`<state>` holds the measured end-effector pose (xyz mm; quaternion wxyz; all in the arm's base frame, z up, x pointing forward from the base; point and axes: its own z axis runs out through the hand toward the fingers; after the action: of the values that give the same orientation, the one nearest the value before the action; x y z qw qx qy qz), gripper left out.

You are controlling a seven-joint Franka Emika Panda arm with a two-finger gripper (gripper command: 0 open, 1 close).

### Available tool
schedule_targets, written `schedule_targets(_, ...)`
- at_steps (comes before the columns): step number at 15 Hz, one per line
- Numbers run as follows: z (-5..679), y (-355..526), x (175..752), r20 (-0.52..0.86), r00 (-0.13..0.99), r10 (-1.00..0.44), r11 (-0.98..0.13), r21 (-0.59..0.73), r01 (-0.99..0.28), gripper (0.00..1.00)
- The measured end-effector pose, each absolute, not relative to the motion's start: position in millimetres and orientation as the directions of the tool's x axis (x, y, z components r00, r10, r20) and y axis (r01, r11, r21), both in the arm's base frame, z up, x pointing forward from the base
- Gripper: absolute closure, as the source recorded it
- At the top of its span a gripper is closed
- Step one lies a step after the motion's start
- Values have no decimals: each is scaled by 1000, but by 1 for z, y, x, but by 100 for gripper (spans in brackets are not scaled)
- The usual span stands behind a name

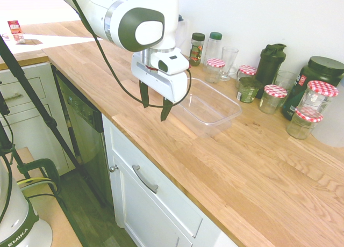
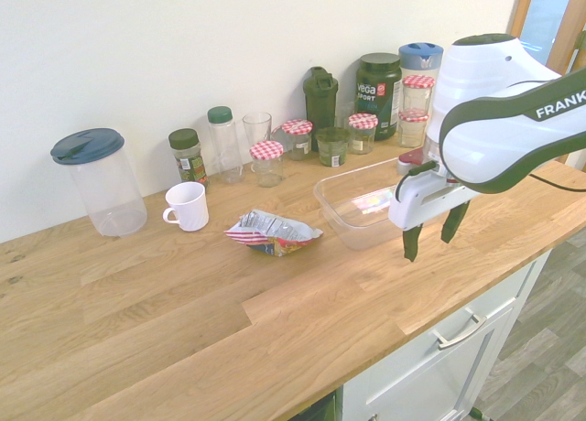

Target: Put the chip bag into the container

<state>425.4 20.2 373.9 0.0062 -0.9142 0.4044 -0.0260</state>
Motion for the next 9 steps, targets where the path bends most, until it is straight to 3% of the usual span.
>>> schedule_targets(4,374,30,424,52,700,-713,-701,-13,-713,0)
schedule_targets(9,401,136,417,246,773,-585,-788,54,-614,0)
